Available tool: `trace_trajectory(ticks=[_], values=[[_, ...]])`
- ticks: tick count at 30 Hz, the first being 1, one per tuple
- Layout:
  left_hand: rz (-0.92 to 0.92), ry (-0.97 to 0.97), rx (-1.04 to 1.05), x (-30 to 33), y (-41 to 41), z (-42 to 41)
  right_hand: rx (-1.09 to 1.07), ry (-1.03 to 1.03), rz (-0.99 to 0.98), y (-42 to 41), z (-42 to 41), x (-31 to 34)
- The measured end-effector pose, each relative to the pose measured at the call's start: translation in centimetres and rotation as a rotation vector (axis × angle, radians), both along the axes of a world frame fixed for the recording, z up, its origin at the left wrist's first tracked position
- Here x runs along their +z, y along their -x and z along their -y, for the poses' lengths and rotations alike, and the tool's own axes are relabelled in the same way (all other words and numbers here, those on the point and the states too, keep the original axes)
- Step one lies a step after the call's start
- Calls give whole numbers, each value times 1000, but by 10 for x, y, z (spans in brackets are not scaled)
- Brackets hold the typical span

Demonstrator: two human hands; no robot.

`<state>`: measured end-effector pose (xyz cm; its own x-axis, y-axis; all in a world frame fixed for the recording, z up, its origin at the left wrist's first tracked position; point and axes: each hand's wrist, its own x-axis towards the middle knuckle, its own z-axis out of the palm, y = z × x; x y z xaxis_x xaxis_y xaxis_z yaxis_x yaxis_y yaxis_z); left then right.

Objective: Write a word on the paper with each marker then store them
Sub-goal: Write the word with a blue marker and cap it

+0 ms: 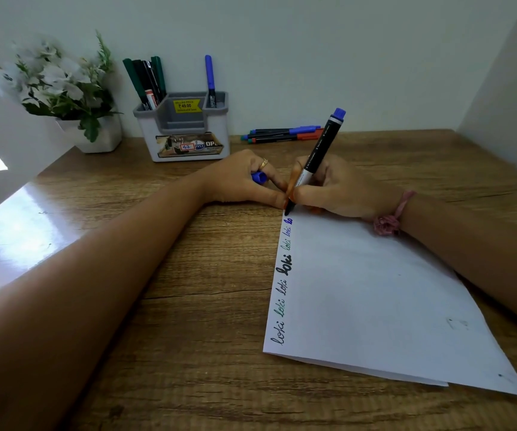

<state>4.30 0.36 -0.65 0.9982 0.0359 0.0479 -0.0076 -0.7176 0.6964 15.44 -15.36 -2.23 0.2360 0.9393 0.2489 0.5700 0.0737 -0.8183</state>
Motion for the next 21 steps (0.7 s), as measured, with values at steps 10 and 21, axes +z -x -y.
trace_trajectory(ticks=[10, 21], values=[[-6, -58, 2, 2, 0, 1, -24, 12, 26, 0, 1, 2], [-9, -55, 18, 0, -2, -1, -51, 5, 22, 1, 1, 3]])
